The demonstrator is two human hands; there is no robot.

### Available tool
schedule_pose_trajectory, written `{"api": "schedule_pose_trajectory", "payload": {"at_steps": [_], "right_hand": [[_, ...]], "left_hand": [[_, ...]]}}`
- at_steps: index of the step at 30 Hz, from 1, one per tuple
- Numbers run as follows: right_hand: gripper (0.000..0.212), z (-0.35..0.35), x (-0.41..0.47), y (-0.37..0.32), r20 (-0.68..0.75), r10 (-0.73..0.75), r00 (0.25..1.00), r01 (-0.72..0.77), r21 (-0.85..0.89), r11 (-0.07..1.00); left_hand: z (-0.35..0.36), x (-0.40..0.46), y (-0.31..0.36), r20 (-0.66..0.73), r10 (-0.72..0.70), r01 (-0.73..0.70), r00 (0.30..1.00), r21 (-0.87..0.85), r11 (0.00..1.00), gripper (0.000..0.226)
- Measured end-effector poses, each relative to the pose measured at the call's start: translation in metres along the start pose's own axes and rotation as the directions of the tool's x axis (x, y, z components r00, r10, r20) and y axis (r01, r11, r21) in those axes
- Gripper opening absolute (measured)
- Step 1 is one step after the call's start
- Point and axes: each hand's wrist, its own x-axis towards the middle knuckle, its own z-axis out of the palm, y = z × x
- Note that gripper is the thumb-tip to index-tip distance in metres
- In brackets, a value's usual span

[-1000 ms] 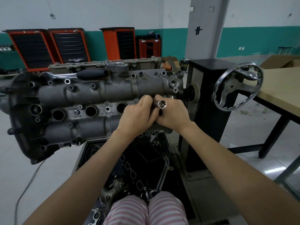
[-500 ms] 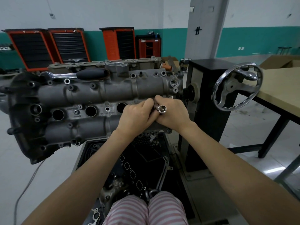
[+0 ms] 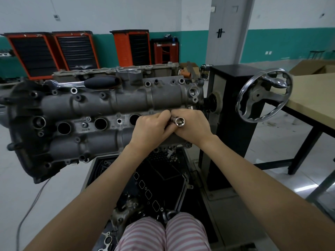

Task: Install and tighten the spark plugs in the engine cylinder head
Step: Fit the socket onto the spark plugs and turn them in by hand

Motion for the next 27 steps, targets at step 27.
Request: {"api": "schedule_pose_trajectory", "payload": {"at_steps": [27], "right_hand": [[0.014,0.0007,0.0010,0.0037,0.070,-0.021,0.997,0.027,-0.078,0.997]], "left_hand": [[-0.0026,0.0013,0.0056,0.034,-0.062,0.062,0.998,-0.024,0.998,0.030]]}}
